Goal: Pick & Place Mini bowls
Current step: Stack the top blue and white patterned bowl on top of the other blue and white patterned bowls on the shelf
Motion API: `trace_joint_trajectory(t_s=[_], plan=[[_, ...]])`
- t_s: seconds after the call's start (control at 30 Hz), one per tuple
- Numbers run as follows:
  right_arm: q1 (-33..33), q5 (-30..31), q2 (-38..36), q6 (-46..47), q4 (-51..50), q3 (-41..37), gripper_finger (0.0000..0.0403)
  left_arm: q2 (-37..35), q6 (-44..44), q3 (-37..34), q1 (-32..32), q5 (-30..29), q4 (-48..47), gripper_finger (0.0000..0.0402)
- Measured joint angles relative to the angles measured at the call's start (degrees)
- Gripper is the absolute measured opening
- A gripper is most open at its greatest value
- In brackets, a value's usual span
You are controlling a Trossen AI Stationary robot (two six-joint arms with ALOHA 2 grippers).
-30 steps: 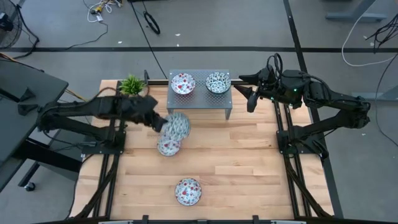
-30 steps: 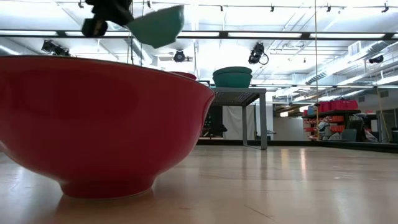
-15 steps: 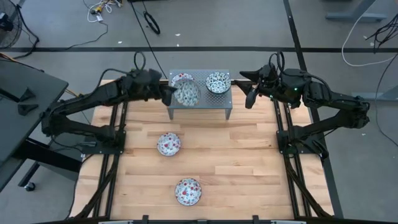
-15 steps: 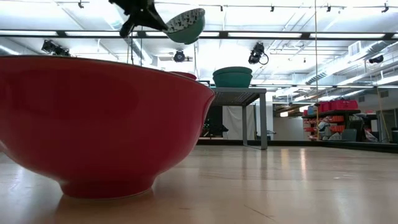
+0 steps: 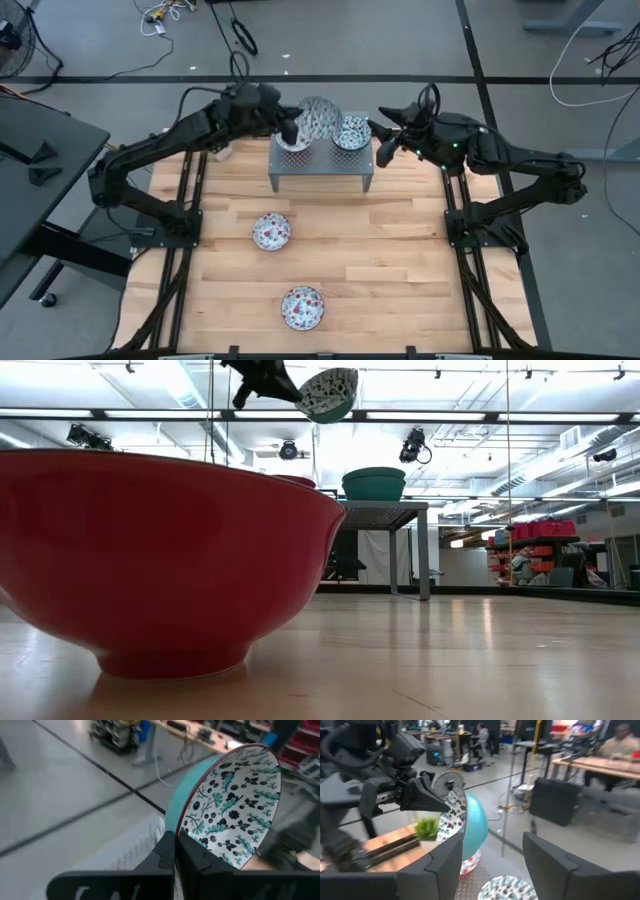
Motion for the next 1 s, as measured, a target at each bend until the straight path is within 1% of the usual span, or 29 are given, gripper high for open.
trace_joint_trajectory(t_s=[0.17, 0.33, 0.47, 0.63, 0.7, 0.77, 0.87, 1.0], plan=[[0.0, 4.1, 1.2, -4.7, 5.3, 0.0, 0.0210, 2.5, 3.8, 3.4, 0.7, -3.1, 3.2, 0.0004], [0.0, 9.2, 2.5, -10.7, 12.1, 0.0, 0.0210, 4.2, 5.7, 4.3, 0.7, -4.6, 9.5, 0.0004], [0.0, 10.8, 3.9, -14.4, 16.0, 0.0, 0.0210, 5.2, 5.8, 4.2, 0.5, -5.1, 10.7, 0.0004], [-0.1, 12.3, 6.6, -18.6, 20.1, 0.0, 0.0210, 7.0, 8.0, 4.2, -0.3, -8.7, 14.2, 0.0004], [-0.2, 13.6, 7.9, -19.1, 21.4, 0.0, 0.0210, 7.5, 8.7, 4.2, -0.6, -9.1, 16.0, 0.0004], [-0.5, 15.6, 8.9, -19.2, 22.4, 0.0, 0.0210, 7.9, 9.9, 4.2, -1.1, -10.8, 17.4, 0.0004], [-1.5, 17.7, 10.1, -18.5, 23.8, 0.0, 0.0210, 7.9, 11.8, 4.2, -1.4, -12.9, 17.0, 0.0004], [-3.5, 17.7, 11.0, -15.7, 24.1, 0.0, 0.0210, 7.9, 14.5, 4.2, -1.8, -15.9, 17.9, 0.0004]])
